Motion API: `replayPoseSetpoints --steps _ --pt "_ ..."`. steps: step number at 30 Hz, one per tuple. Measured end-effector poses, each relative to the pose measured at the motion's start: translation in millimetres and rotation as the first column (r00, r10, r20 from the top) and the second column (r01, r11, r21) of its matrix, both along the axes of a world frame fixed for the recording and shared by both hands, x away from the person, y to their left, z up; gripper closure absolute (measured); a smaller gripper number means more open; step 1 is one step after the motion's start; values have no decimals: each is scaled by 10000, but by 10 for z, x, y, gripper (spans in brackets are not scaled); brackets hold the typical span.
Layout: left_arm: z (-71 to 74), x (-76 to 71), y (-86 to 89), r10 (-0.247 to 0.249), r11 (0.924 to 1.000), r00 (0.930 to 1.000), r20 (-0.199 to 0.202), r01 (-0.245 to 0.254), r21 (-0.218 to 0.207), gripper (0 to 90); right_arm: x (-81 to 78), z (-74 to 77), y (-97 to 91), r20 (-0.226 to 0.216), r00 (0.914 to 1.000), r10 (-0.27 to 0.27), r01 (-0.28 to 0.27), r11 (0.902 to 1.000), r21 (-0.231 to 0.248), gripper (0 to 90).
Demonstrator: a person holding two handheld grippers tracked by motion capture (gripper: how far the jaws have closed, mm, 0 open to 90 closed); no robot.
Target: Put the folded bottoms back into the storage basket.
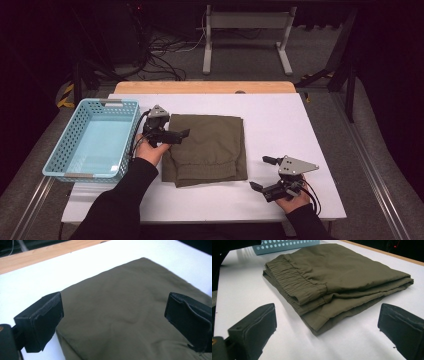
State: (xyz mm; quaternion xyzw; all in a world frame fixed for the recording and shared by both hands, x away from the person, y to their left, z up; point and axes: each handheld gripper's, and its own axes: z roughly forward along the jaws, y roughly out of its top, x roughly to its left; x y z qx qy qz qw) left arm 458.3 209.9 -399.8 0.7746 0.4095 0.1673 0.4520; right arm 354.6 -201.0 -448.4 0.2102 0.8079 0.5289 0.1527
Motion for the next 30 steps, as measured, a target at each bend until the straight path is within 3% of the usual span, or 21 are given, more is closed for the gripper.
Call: replayPoseSetpoints --steps 11,30 --pt "-56 137 -27 346 9993 9989 -321 -341 140 33 0 0 1 -12 10000 36 -36 10000 4 28" --pt "-285 355 -5 897 9908 9919 -895 -798 1089 43 -1 -3 6 -18 10000 84 -84 10000 -34 29"
